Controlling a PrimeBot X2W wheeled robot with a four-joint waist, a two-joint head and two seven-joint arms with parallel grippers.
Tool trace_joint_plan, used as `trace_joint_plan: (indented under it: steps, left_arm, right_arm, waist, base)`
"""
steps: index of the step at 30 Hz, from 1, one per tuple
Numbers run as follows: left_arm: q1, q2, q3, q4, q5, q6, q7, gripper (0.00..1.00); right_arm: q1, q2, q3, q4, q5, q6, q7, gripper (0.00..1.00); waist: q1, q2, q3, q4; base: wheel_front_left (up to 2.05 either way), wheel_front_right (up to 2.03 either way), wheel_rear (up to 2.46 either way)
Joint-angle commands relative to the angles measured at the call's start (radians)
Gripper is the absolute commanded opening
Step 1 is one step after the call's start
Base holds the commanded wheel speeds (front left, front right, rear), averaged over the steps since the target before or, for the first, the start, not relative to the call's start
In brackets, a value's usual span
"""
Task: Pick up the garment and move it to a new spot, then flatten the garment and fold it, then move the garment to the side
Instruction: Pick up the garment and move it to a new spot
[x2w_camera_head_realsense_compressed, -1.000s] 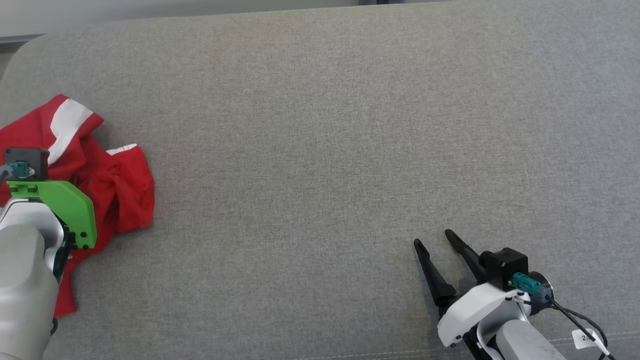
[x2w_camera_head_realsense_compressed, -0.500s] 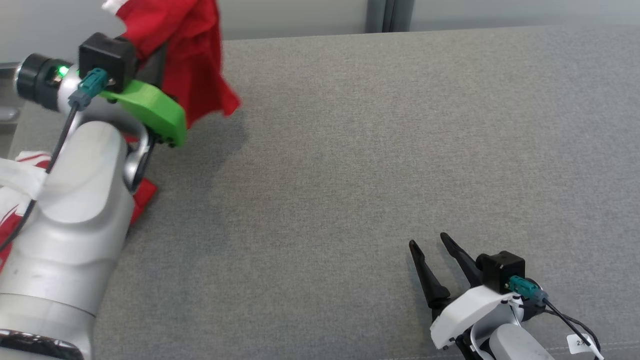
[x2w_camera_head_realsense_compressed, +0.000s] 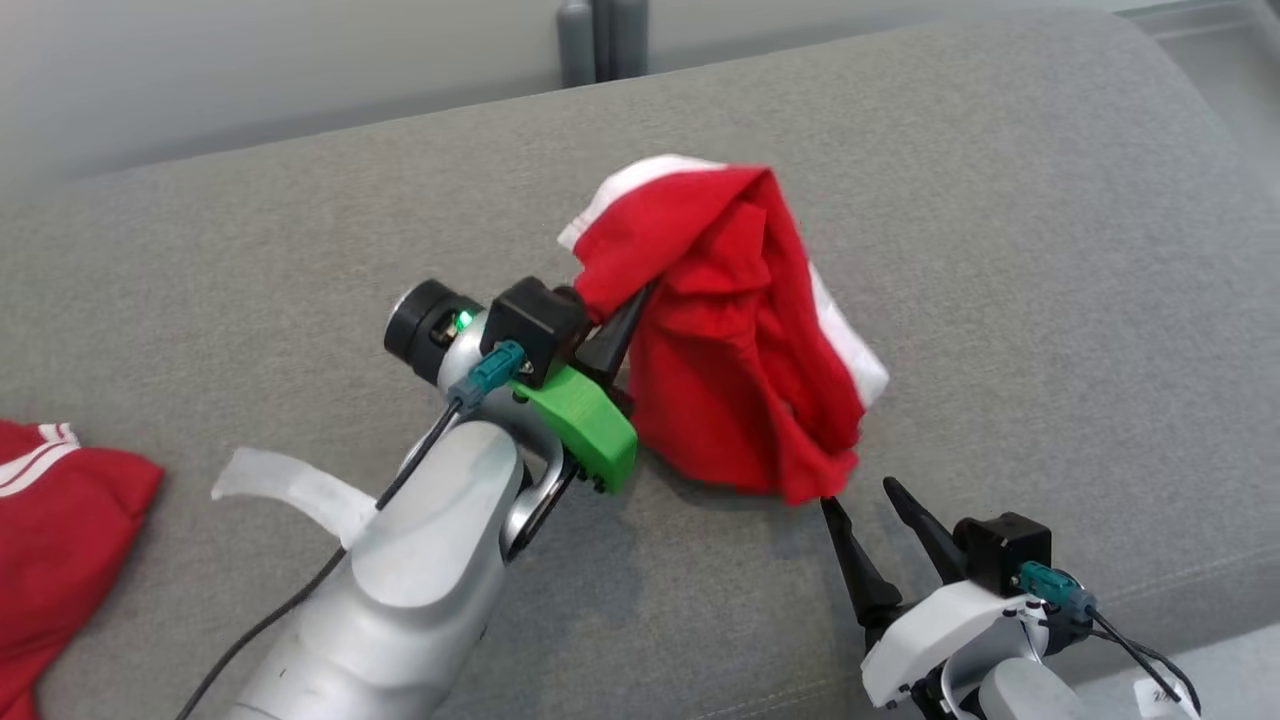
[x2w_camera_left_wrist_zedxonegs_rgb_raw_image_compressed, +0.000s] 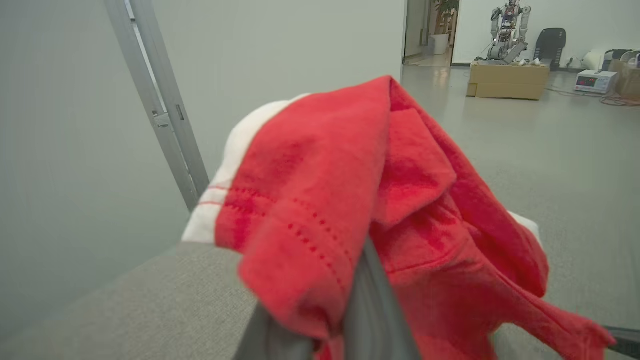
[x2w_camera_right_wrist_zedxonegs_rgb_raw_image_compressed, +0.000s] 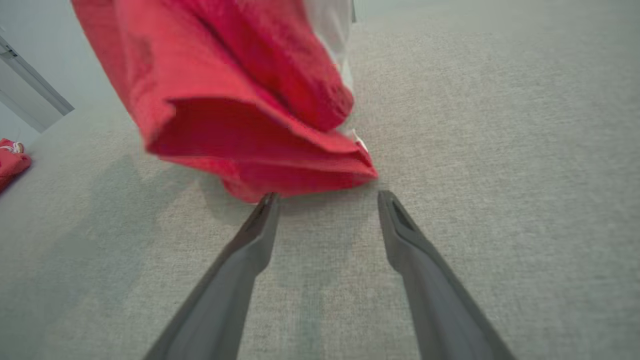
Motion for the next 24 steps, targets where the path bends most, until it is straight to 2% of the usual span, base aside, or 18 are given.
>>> trace_joint_plan:
  steps: [1,6,7,8,9,10,18,24]
  left_arm:
    - [0.039,0.001,0.003,0.048,-0.012,-0.002,-0.001,0.00]
    - [0.088,0.019,0.051,0.130,-0.013,-0.001,-0.001,0.00]
    - [0.100,0.028,0.068,0.147,-0.012,0.005,-0.001,0.05]
    - [0.113,0.037,0.086,0.165,-0.008,0.011,-0.001,0.33]
    - [0.125,0.041,0.108,0.180,-0.008,0.020,0.000,0.71]
    - [0.135,0.048,0.125,0.191,-0.005,0.024,-0.001,1.00]
    - [0.241,0.085,0.228,0.186,0.028,0.029,0.000,1.00]
    - [0.384,0.082,0.312,0.076,0.074,0.047,-0.001,1.00]
  right_arm:
    - [0.011,0.000,-0.004,-0.005,0.002,0.000,-0.003,1.00]
    - [0.023,-0.007,-0.018,-0.017,0.007,0.000,-0.003,1.00]
    - [0.024,-0.008,-0.022,-0.020,0.007,0.000,-0.003,1.00]
    - [0.026,-0.009,-0.025,-0.022,0.007,0.000,-0.003,1.00]
    - [0.028,-0.011,-0.032,-0.023,0.006,0.000,-0.003,1.00]
    - [0.031,-0.011,-0.036,-0.026,0.005,0.000,-0.003,1.00]
    - [0.031,-0.005,-0.039,-0.055,0.005,0.000,-0.003,1.00]
    - [0.044,-0.005,-0.038,-0.069,0.006,0.000,-0.003,1.00]
  waist:
    - [0.0000,-0.0001,-0.007,-0.135]
    - [0.0000,-0.0001,-0.005,-0.169]
    - [0.0000,-0.0001,-0.006,-0.169]
    - [0.0000,-0.0001,-0.008,-0.168]
    - [0.0000,-0.0001,-0.011,-0.163]
    - [0.0000,-0.0001,-0.013,-0.157]
    - [0.0000,-0.0001,-0.042,-0.059]
    - [0.0000,-0.0001,-0.083,0.030]
  base:
    - [0.00,0.00,0.00]
    - [0.00,0.00,0.00]
    - [0.00,0.00,0.00]
    - [0.00,0.00,0.00]
    - [0.00,0.00,0.00]
    - [0.00,0.00,0.00]
    - [0.00,0.00,0.00]
    - [0.00,0.00,0.00]
